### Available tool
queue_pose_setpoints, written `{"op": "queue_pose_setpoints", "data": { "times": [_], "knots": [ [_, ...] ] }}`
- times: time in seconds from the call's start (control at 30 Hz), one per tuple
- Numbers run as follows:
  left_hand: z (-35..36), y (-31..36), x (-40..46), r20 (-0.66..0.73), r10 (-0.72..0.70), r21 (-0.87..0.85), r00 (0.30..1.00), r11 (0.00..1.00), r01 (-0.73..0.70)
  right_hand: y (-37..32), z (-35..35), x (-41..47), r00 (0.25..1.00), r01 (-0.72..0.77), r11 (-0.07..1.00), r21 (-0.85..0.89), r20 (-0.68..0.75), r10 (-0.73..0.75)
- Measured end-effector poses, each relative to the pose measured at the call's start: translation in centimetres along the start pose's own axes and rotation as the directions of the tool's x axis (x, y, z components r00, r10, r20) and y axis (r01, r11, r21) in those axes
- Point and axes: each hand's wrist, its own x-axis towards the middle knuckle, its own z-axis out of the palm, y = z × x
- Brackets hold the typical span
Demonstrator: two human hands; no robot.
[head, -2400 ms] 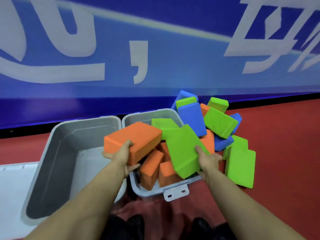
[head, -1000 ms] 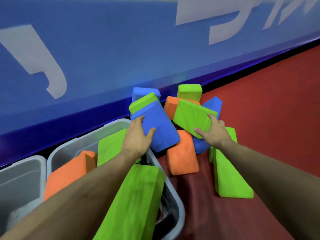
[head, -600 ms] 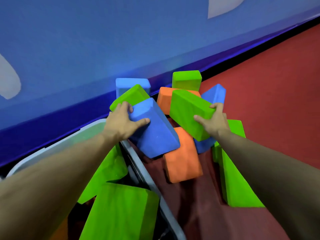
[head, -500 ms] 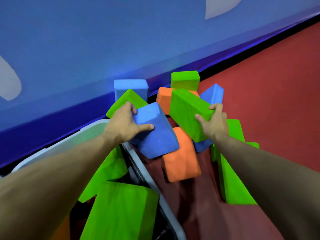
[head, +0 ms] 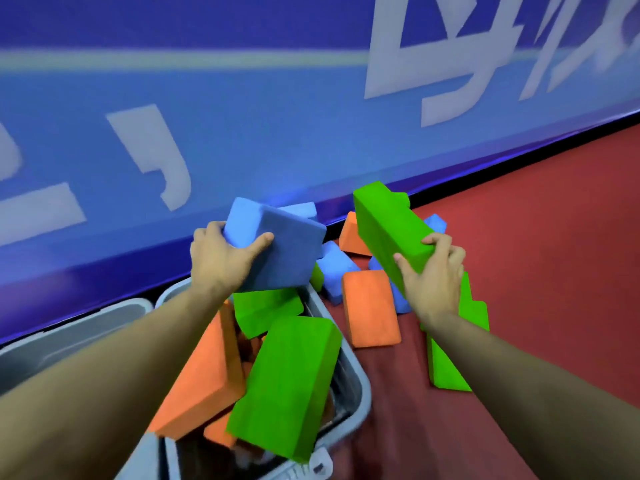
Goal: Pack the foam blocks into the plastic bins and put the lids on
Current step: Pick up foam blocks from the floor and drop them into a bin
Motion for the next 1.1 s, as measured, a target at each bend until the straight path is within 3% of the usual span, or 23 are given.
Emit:
{"op": "queue_pose_setpoints", "data": {
  "times": [0.27,0.5,0.73,0.87,0.97,1.03,1.1],
  "knots": [
    [-15.3,-6.5,-5.1,-0.196,-0.165,-0.08,0.966,0.985,0.152,-10.5,-0.9,-10.0,0.977,0.191,0.982,0.013,0.09,-0.191],
    [-20.3,-12.3,-6.9,-0.267,-0.244,-0.169,0.932,0.964,0.204,-14.3,0.4,-14.9,0.901,0.403,0.907,-0.118,0.224,-0.371],
    [-19.8,-15.8,-6.1,-0.296,-0.087,-0.118,0.951,0.992,0.054,-16.2,6.2,-14.3,0.738,0.656,0.703,-0.276,0.428,-0.521],
    [-17.8,-17.1,-5.7,-0.237,-0.015,-0.034,0.971,0.999,0.007,-17.1,10.2,-14.0,0.658,0.731,0.64,-0.239,0.498,-0.565],
    [-15.8,-17.6,-6.1,-0.161,0.037,-0.002,0.986,0.999,-0.038,-16.9,12.9,-13.9,0.556,0.756,0.638,-0.145,0.657,-0.509],
    [-14.8,-17.7,-6.8,-0.127,0.039,-0.019,0.991,0.999,-0.041,-16.0,14.1,-14.0,0.502,0.685,0.718,-0.125,0.794,-0.342],
    [-13.9,-17.8,-7.8,-0.1,0.038,-0.022,0.994,0.999,-0.04,-14.8,14.3,-14.3,0.468,0.624,0.775,-0.1,0.842,-0.268]
  ]
}}
